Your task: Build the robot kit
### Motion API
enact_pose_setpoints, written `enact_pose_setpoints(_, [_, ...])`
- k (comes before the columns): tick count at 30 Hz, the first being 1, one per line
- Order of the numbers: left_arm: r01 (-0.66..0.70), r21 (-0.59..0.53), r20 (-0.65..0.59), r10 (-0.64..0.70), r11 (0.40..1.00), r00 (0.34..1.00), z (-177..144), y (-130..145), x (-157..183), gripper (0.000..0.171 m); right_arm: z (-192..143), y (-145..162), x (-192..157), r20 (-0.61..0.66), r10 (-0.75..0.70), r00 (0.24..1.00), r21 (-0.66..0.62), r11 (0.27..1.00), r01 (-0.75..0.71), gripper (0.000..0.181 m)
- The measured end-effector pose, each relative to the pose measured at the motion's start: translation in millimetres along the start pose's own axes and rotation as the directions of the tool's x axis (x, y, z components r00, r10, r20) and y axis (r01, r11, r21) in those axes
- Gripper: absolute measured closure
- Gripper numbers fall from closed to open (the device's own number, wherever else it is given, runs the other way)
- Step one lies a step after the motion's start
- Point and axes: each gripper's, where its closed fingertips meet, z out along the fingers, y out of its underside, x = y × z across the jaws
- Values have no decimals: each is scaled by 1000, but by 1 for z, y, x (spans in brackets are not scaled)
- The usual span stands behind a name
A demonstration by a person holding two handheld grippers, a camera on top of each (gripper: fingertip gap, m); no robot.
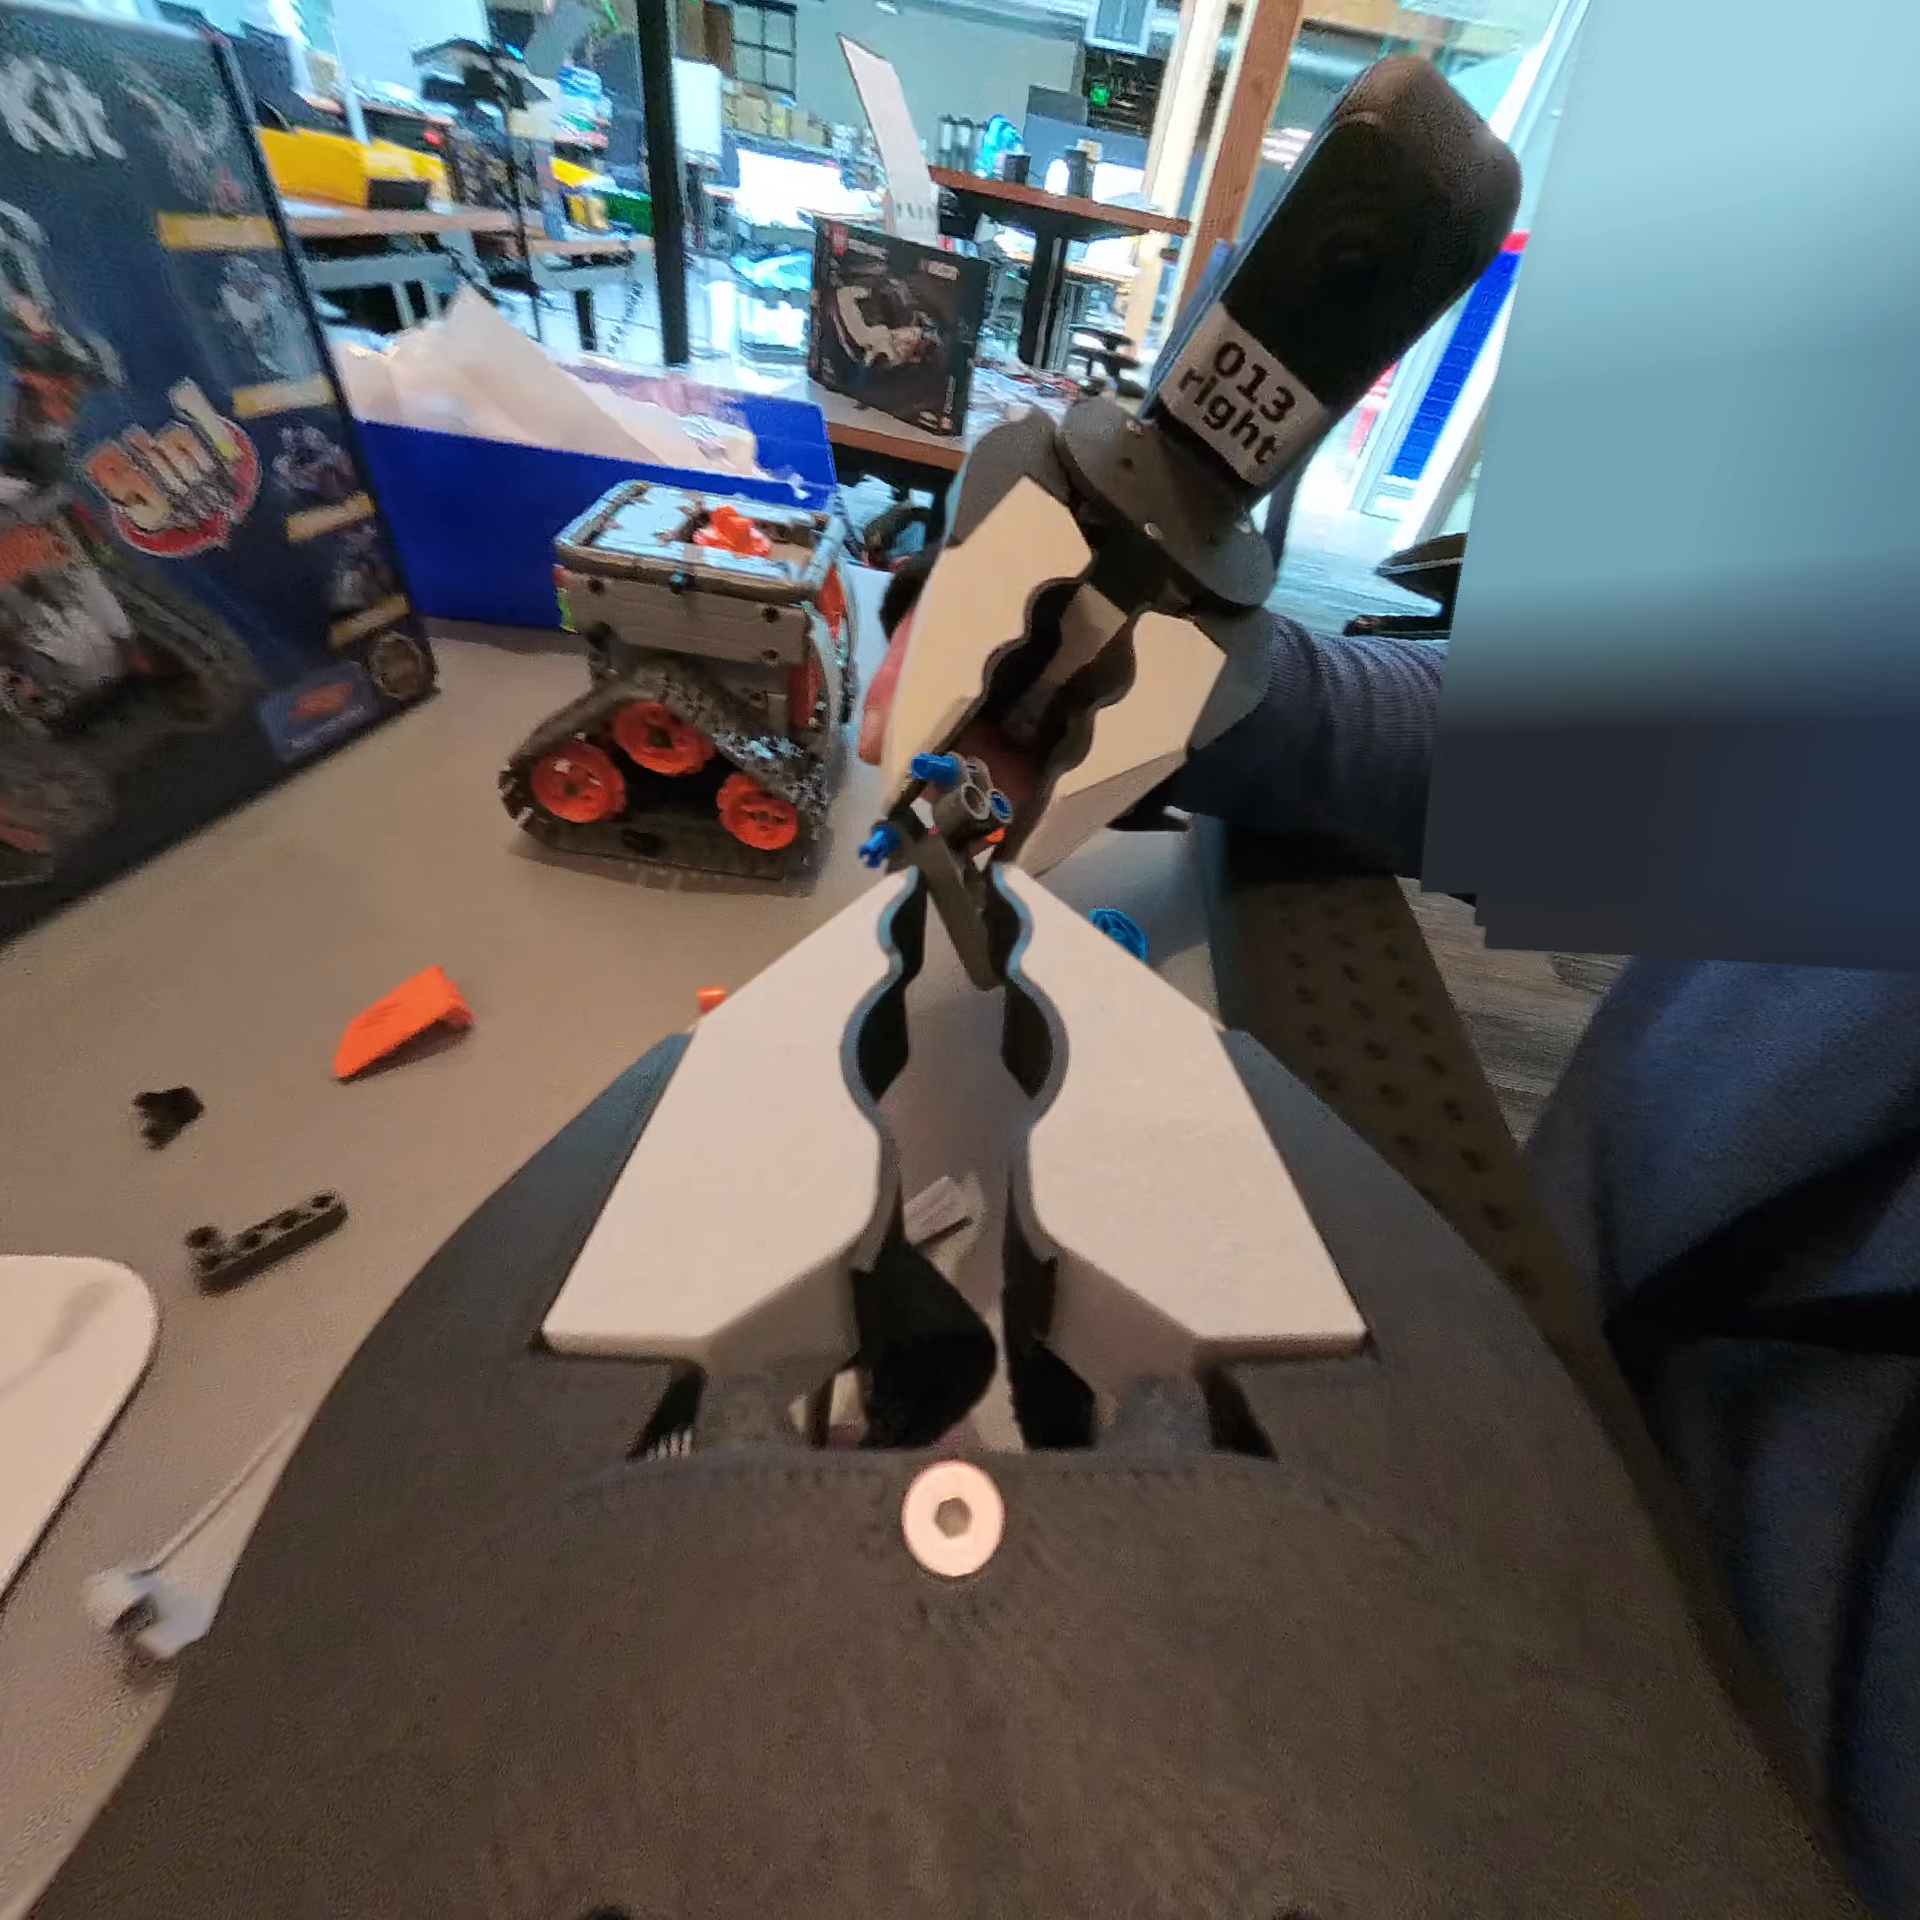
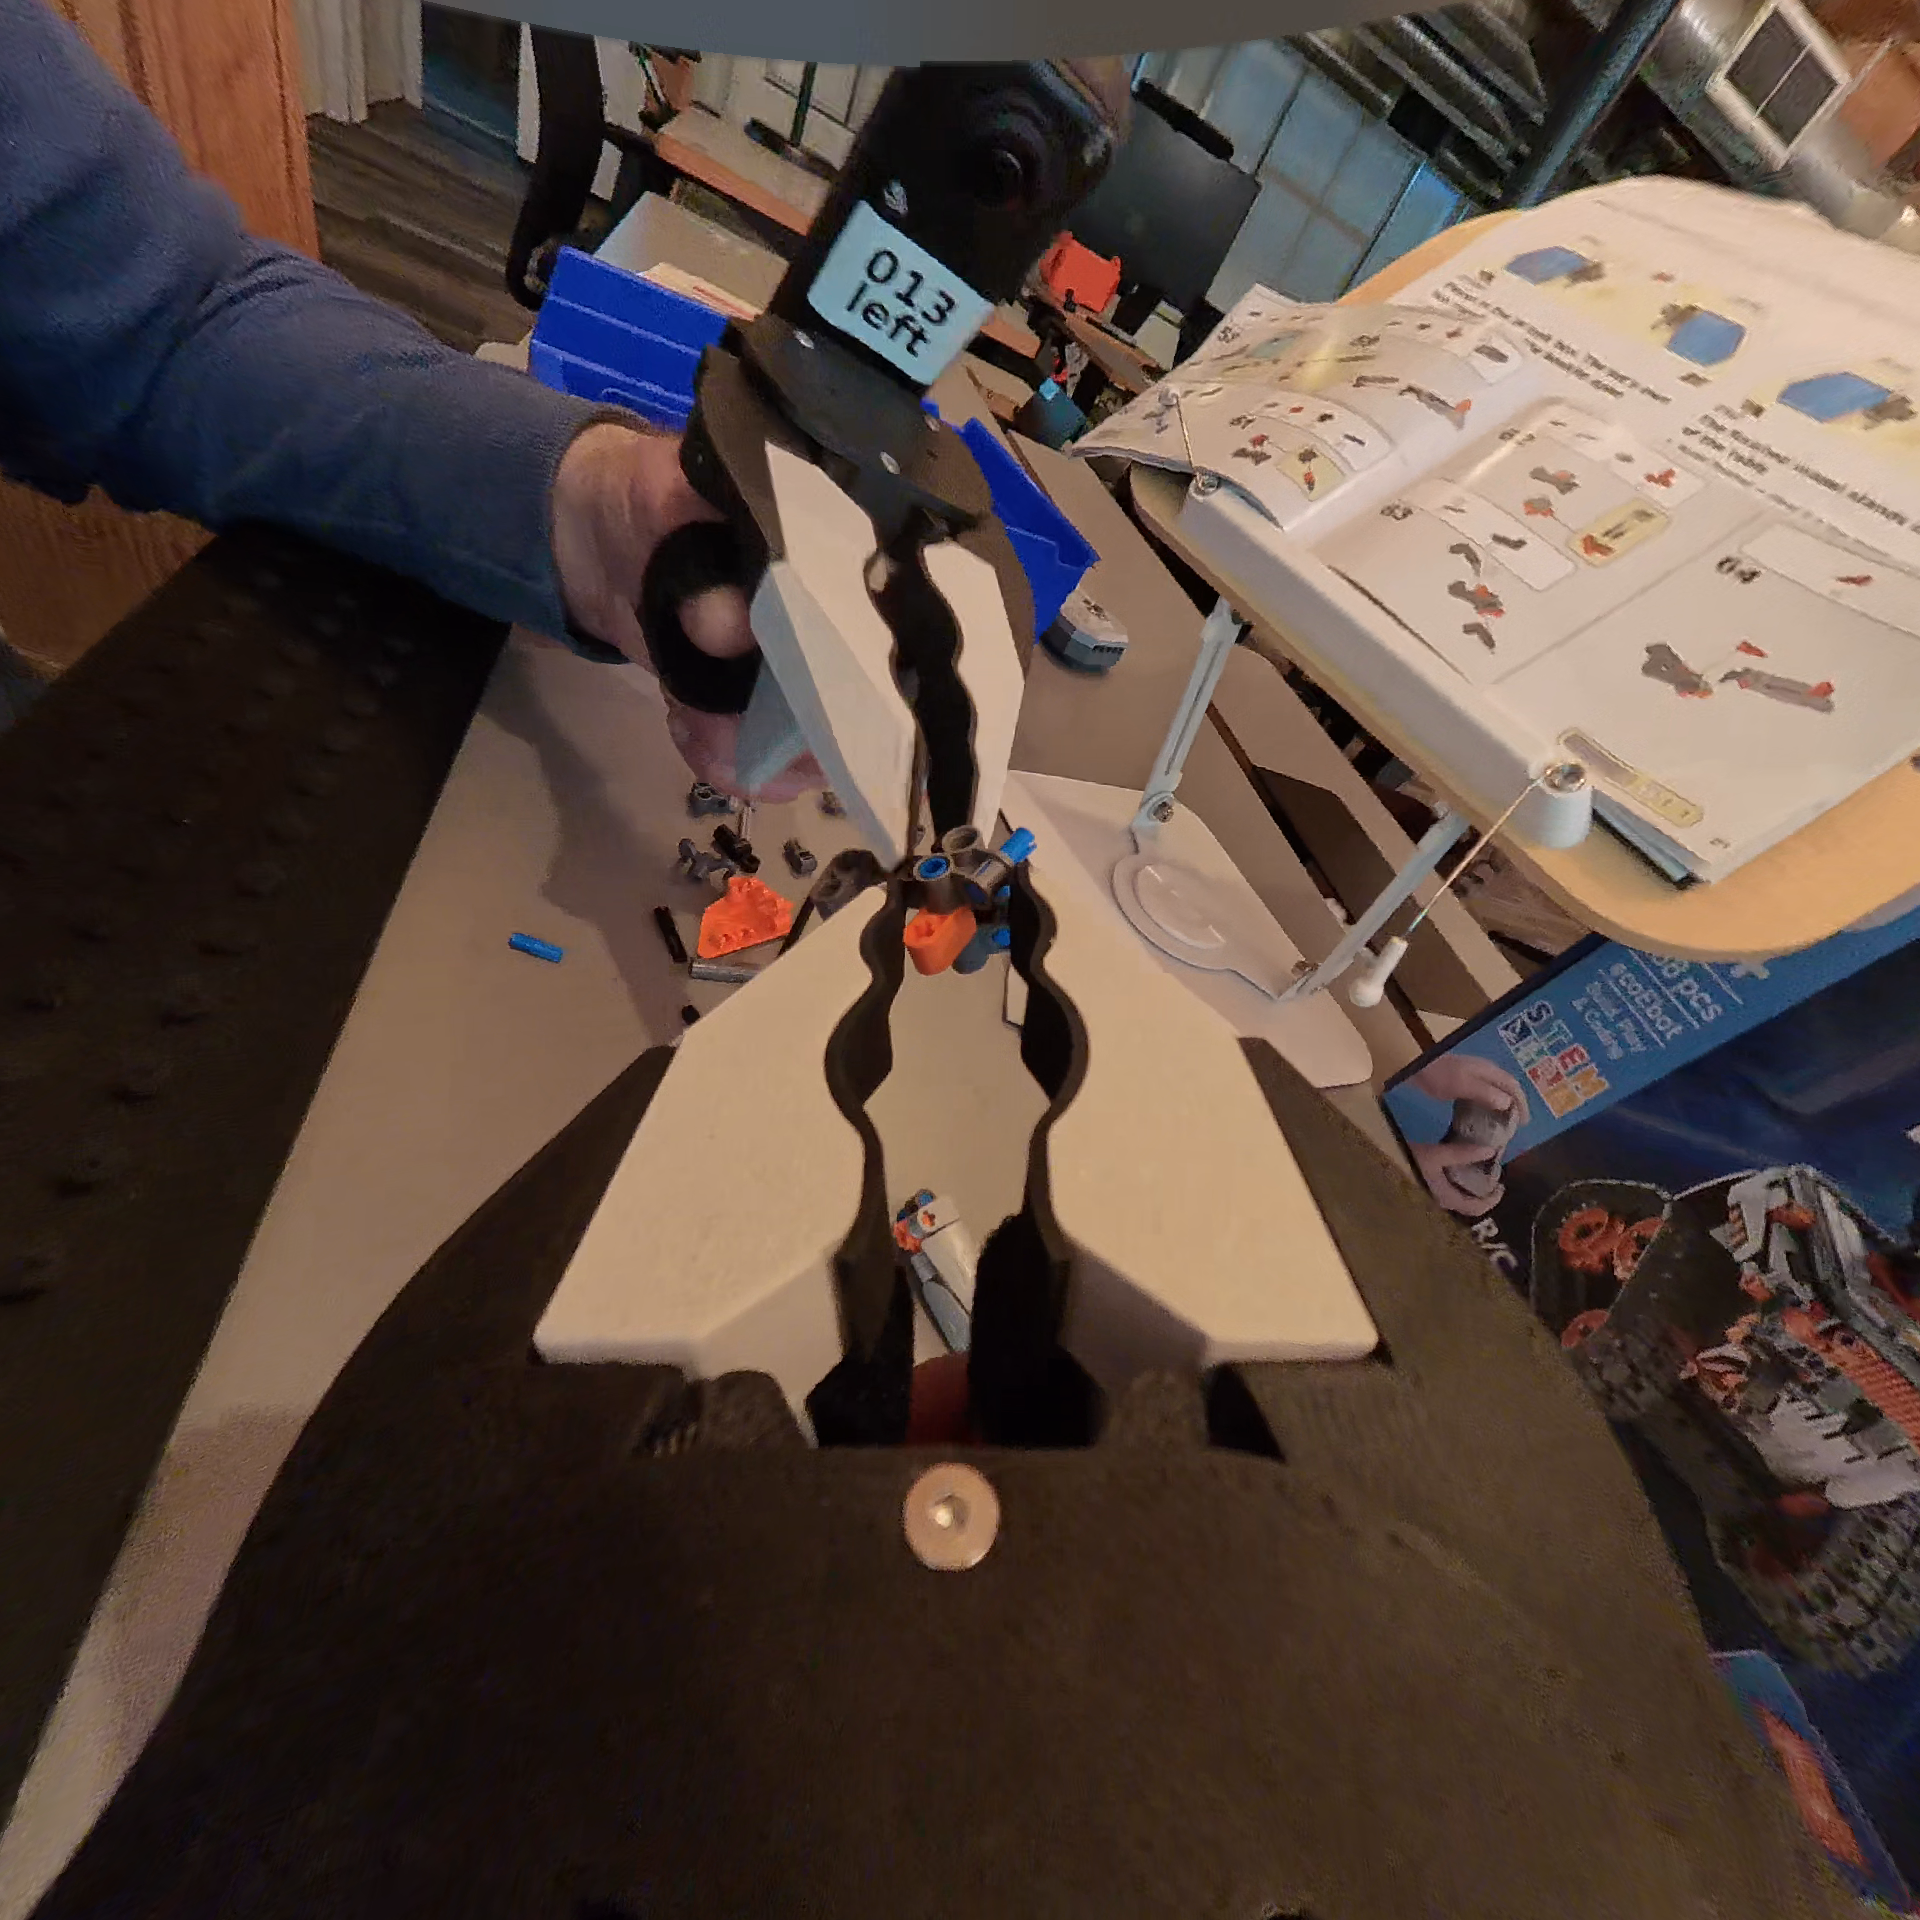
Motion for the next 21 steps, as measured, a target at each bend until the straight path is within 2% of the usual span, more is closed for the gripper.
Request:
enact_pose_setpoints(3, [70,7,-29,-70,997,997,0,1,-2,164,0,0,-1,-5,-26,1000,7,1000,26,163])
enact_pose_setpoints(6, [53,5,3,-53,999,999,0,3,-6,170,3,2,1,-10,-14,1000,-7,1000,14,162])
enact_pose_setpoints(9, [69,20,57,-70,997,996,-2,-1,-14,171,2,2,10,-88,-35,996,-34,999,33,156])
enact_pose_setpoints(12, [65,38,88,-68,997,994,-4,-3,-20,171,1,0,15,-139,-49,989,-63,997,41,158])
enact_pose_setpoints(14, [-26,-7,156,27,1000,987,-3,1,-24,171,3,4,18,-158,-29,987,-99,995,13,159])
enact_pose_setpoints(18, [-128,-28,233,131,991,964,-2,-2,-24,171,2,7,21,-163,71,984,-112,990,-90,160])
enact_pose_setpoints(21, [-244,-99,329,263,965,907,-2,-2,-31,171,3,10,23,-191,86,978,-132,985,-113,167])
